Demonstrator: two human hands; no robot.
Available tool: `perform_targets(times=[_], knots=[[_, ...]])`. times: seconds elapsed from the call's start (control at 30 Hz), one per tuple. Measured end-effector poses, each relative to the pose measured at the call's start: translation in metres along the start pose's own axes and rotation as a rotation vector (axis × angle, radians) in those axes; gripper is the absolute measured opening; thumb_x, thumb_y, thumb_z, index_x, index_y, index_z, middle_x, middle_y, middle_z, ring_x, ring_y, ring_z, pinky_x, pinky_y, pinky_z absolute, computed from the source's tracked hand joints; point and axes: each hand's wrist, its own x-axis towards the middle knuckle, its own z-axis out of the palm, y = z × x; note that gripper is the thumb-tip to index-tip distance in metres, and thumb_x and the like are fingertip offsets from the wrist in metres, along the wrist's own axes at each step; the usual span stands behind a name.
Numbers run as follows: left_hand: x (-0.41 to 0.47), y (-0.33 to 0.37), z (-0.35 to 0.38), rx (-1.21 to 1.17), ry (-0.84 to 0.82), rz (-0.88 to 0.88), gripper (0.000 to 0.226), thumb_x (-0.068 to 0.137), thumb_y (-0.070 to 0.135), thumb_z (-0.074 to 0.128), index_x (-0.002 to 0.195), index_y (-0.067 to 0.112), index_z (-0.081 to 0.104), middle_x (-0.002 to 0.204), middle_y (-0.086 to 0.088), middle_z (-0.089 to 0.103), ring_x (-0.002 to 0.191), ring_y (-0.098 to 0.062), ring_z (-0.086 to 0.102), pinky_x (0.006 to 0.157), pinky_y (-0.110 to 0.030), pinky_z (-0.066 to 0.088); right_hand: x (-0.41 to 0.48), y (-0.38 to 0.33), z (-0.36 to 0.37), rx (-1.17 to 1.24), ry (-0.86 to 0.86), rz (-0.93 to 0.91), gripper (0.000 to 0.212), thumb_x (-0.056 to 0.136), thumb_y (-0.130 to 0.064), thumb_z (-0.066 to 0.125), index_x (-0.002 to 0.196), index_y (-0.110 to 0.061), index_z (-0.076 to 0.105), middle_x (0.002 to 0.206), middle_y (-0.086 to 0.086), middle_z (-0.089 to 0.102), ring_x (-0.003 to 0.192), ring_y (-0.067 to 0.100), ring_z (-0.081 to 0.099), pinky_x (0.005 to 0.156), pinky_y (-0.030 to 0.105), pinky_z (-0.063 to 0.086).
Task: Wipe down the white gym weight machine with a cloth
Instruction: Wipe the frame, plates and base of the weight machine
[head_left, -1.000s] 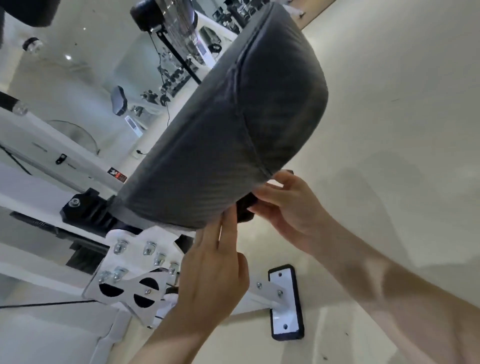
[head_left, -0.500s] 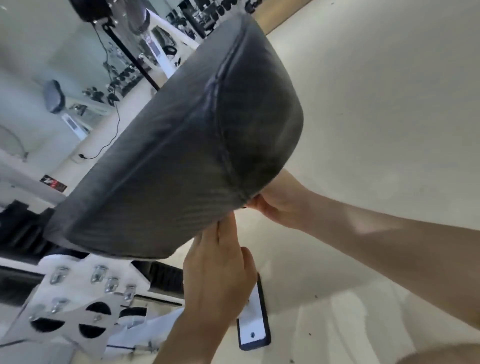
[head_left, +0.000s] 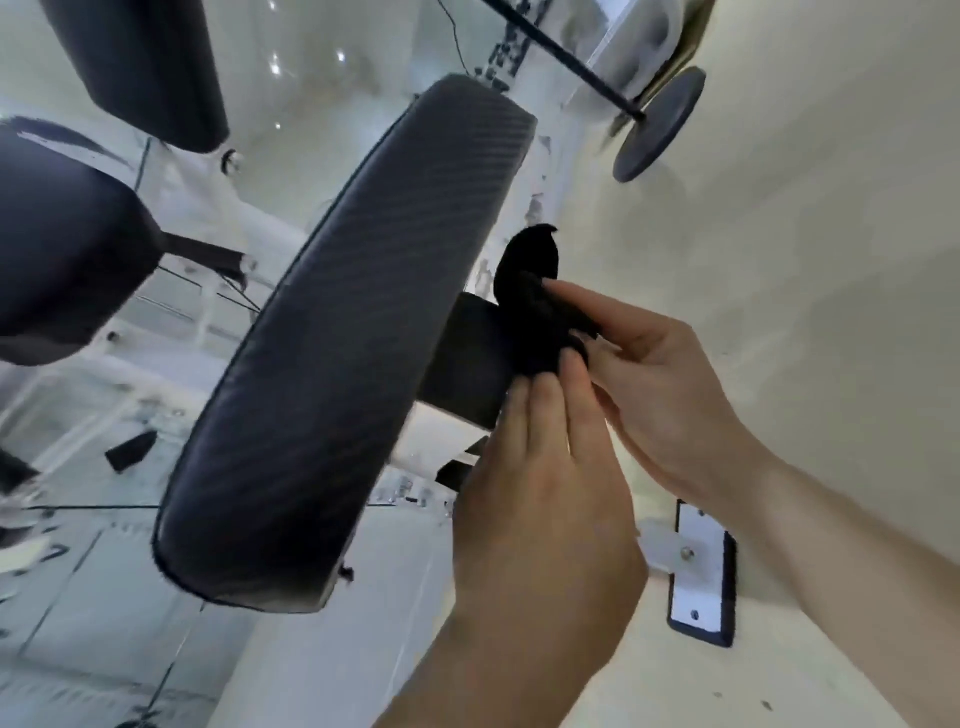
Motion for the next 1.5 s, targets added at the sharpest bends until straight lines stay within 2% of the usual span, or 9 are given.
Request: perform_targets(times=[0.1,0.23,0.4,0.57,0.7,0.87,1.03,1.3,1.5], knots=[[0.01,0.008,-0.022,0.399,-0.093,0.072,0.074,0.076,0.02,0.028,0.144,-0.008,0.03,0.12,-0.014,0.05,0.112,-0.026,0.047,0.064,-0.027,0.039,0.003,0.007,0.001,-0.031,-0.051,0.067,0.042,0.096,0.007,0.047,0.114,-0.025,0.068,0.109,-0.008,0.073,0.104,0.007,0.067,0.084,0.015,0.05],[0.014,0.007,-0.023,0.609,-0.145,0.21,0.045,0.09,0.016,0.029,0.129,-0.001,0.044,0.118,-0.015,0.037,0.102,-0.028,0.025,0.076,-0.038,0.023,-0.006,0.024,0.004,-0.292,-0.106,0.169,0.035,0.094,0.003,0.055,0.086,-0.026,0.072,0.073,-0.014,0.071,0.07,0.001,0.065,0.067,0.016,0.047],[0.005,-0.008,-0.022,0.601,0.038,0.203,0.061,0.087,0.018,0.025,0.141,-0.007,0.038,0.138,-0.021,0.037,0.13,-0.035,0.029,0.116,-0.048,0.02,0.007,0.003,-0.004,0.006,-0.103,0.141,0.036,0.097,-0.001,0.052,0.114,-0.027,0.07,0.106,-0.003,0.074,0.096,0.009,0.069,0.079,0.021,0.054],[0.002,-0.016,-0.025,0.63,0.023,0.215,0.079,0.079,0.017,-0.004,0.138,-0.006,0.042,0.146,-0.022,0.026,0.137,-0.037,0.018,0.119,-0.047,0.01,0.011,-0.009,-0.013,-0.601,-0.502,0.024,0.078,0.095,0.002,0.049,0.151,-0.042,0.019,0.15,-0.02,0.038,0.132,-0.005,0.04,0.11,0.025,0.037],[0.006,-0.017,-0.019,0.646,0.03,0.232,0.067,0.088,0.02,0.01,0.149,-0.007,0.006,0.158,-0.024,-0.01,0.146,-0.037,-0.015,0.112,-0.047,-0.017,0.023,-0.011,-0.014,-0.874,-0.504,-0.067,0.08,0.093,-0.004,0.051,0.151,-0.042,0.012,0.14,-0.02,0.046,0.115,-0.014,0.047,0.096,0.002,0.037],[0.013,-0.013,-0.013,0.725,-0.046,0.232,0.066,0.09,0.022,0.005,0.146,-0.012,-0.003,0.156,-0.03,-0.009,0.141,-0.041,-0.024,0.106,-0.051,-0.03,0.034,-0.009,-0.006,-0.715,-0.504,0.114,0.066,0.092,0.004,0.05,0.147,-0.03,0.035,0.127,-0.007,0.059,0.116,0.008,0.056,0.102,0.034,0.047],[-0.008,-0.013,-0.003,0.397,0.146,0.195,0.064,0.083,0.011,0.02,0.14,-0.011,0.037,0.151,-0.025,0.032,0.143,-0.036,0.026,0.116,-0.046,0.017,0.012,-0.019,-0.007,-0.539,-0.404,-0.068,0.074,0.081,0.019,0.041,0.13,-0.033,0.059,0.13,-0.029,0.052,0.123,-0.013,0.045,0.105,0.006,0.032],[-0.006,0.001,0.023,-0.056,0.063,-0.13,0.083,0.069,0.005,0.048,0.149,-0.003,0.026,0.161,-0.011,0.014,0.103,-0.02,0.061,0.06,-0.023,0.054,0.016,-0.015,0.0,-0.487,-0.254,0.011,0.072,0.079,0.011,0.045,0.116,-0.049,0.059,0.114,-0.03,0.064,0.114,-0.009,0.055,0.103,0.02,0.043],[-0.014,-0.015,0.051,-0.197,0.15,-0.063,0.08,0.078,0.004,0.06,0.15,0.002,0.025,0.161,-0.006,0.013,0.131,-0.021,0.044,0.093,-0.022,0.048,-0.016,0.005,0.002,-0.165,-0.344,0.299,0.054,0.096,0.01,0.04,0.138,-0.022,0.049,0.118,0.002,0.069,0.111,0.016,0.064,0.097,0.031,0.051]])
